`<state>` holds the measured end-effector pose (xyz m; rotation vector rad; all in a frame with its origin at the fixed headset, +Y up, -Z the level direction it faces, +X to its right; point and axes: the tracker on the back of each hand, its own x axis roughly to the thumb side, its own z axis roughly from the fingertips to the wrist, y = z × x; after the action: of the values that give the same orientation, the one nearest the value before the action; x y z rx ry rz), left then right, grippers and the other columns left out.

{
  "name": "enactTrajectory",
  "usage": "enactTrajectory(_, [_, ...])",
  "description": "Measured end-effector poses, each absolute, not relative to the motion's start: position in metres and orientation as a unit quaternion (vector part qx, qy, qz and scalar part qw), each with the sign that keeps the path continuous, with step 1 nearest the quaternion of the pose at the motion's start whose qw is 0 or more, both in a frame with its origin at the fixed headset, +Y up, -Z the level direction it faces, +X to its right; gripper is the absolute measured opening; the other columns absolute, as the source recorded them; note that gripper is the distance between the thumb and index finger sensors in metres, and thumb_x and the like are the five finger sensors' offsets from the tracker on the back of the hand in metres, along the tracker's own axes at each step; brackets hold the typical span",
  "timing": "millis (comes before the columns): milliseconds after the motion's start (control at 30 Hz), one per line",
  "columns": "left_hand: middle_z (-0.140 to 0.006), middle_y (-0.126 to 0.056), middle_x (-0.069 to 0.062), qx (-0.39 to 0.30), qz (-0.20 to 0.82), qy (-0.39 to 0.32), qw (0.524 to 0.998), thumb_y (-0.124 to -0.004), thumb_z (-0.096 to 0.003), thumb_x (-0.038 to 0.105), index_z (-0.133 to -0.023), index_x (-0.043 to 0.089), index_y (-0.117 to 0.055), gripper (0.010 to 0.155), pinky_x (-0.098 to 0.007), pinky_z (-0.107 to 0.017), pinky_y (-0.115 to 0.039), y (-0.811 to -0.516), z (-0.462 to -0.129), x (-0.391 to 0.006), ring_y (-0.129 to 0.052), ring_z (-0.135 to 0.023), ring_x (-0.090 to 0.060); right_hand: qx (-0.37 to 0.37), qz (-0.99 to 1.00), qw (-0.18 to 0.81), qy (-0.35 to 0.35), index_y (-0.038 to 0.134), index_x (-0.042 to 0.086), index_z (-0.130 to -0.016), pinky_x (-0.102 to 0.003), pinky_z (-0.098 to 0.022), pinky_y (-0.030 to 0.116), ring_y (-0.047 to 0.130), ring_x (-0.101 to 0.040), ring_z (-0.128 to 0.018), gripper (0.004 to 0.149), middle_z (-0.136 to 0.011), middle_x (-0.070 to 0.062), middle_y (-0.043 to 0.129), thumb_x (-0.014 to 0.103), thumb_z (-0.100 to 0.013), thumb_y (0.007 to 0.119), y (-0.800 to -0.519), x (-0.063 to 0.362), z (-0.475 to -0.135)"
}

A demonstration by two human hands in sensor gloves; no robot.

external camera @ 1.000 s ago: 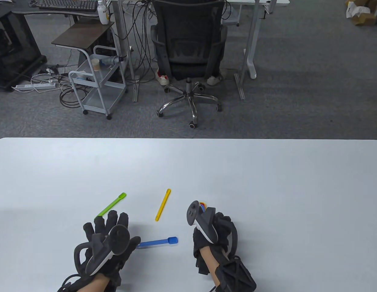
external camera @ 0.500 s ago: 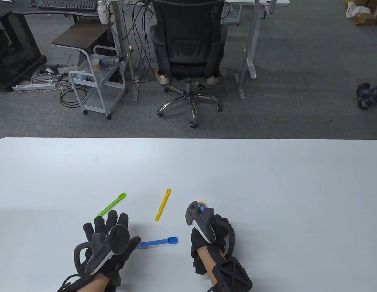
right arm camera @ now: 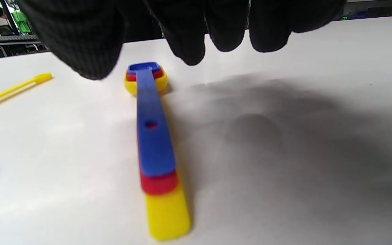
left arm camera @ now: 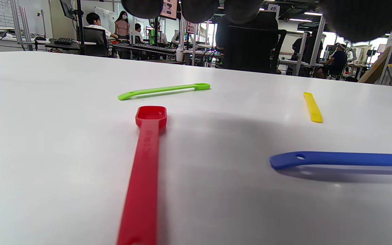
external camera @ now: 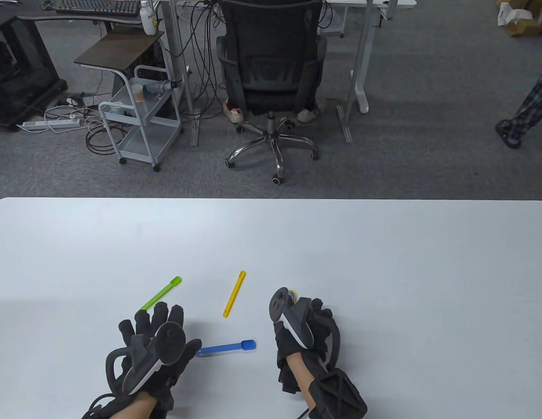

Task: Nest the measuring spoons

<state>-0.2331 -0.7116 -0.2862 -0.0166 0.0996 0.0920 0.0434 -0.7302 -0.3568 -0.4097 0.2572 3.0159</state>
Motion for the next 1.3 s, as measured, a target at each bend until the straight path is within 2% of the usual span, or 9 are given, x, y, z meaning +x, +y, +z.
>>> enactTrajectory(233, [-0.125, -0.053, -0.005, 0.004, 0.055, 0.047, 0.997, -0.078, -0.0404, 0.071, -0.115, 0.033, -0.056, 0.087, -0.072, -0.08, -0.035, -0.71, -0.285, -0.234, -0.058, -0.116, -0.052, -0.129, 0.988, 0.063, 0.057, 0.064, 0.009, -0.109, -0.07, -0.067, 0.056, 0.062, -0.063, -0.099, 0.077, -0.121, -0.029, 0.054, 0.054, -0.049, 0.075, -0.71, 0.064, -0.351])
enactTrajectory(533, [-0.124, -0.057, -0.004, 0.017, 0.076, 0.045, 0.996, -0.078, -0.0402, 0.071, -0.115, 0.032, -0.057, 0.086, -0.069, -0.081, -0.037, -0.705, -0.283, -0.24, -0.062, -0.115, -0.05, -0.128, 0.989, 0.076, 0.012, 0.063, 0.009, -0.11, -0.07, -0.068, 0.055, 0.061, -0.062, -0.1, 0.076, -0.121, -0.029, 0.054, 0.054, -0.049, 0.075, -0.691, 0.115, -0.336])
enactTrajectory(900, [-0.122, -0.061, -0.004, 0.041, 0.09, 0.058, 0.993, -0.079, -0.04, 0.07, -0.113, 0.032, -0.06, 0.085, -0.066, -0.083, -0.045, -0.7, -0.283, -0.255, -0.066, -0.113, -0.05, -0.123, 0.988, 0.093, -0.016, 0.066, 0.01, -0.108, -0.07, -0.067, 0.057, 0.062, -0.062, -0.099, 0.074, -0.12, -0.027, 0.057, 0.053, -0.049, 0.075, -0.705, 0.175, -0.314])
enactTrajectory(1300, [-0.121, -0.064, -0.005, 0.038, 0.075, 0.108, 0.991, -0.08, -0.0401, 0.07, -0.111, 0.031, -0.065, 0.083, -0.067, -0.082, -0.048, -0.697, -0.282, -0.27, -0.068, -0.112, -0.05, -0.098, 0.989, 0.098, -0.04, 0.066, 0.01, -0.108, -0.069, -0.068, 0.057, 0.062, -0.062, -0.1, 0.073, -0.12, -0.03, 0.056, 0.052, -0.049, 0.075, -0.716, 0.191, -0.304])
